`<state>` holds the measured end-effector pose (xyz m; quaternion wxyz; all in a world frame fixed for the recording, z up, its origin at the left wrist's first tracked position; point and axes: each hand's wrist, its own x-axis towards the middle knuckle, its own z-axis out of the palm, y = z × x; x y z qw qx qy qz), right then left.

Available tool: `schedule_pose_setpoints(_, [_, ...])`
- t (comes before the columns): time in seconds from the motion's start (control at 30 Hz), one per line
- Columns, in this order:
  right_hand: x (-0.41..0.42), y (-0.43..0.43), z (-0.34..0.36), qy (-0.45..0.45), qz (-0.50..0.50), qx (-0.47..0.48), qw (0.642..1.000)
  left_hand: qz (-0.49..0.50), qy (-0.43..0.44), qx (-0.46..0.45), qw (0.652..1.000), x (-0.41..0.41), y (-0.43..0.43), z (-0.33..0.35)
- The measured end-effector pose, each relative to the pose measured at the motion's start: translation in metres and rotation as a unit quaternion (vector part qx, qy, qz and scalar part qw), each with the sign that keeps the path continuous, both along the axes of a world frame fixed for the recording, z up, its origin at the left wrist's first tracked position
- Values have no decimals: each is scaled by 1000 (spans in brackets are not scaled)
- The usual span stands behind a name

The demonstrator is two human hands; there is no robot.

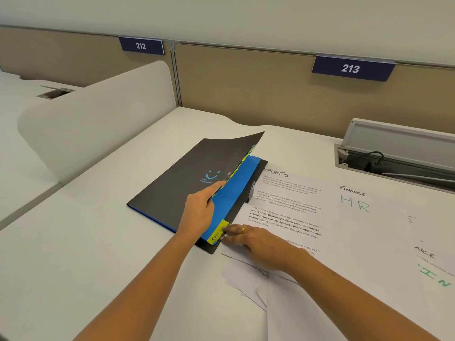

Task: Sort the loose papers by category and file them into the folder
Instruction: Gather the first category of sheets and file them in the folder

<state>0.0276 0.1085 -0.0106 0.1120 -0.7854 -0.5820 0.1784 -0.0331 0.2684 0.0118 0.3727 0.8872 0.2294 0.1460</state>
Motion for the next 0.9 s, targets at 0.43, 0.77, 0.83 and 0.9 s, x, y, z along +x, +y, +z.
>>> schedule_pose_setpoints(0.43, [50,-76,22,-2,-582,73,810,10,3,-1,1000,1,-6,-4])
schedule_pose_setpoints(0.77, [59,-75,25,65,-653,-1,754,15,7,16,1000,2,-8,-7])
schedule_pose_setpoints(0.83, [64,-73,26,103,-675,1,731,14,6,16,1000,2,-8,-7])
schedule_pose_setpoints(0.9, [68,-73,27,140,-687,6,713,13,5,14,1000,2,-8,-9])
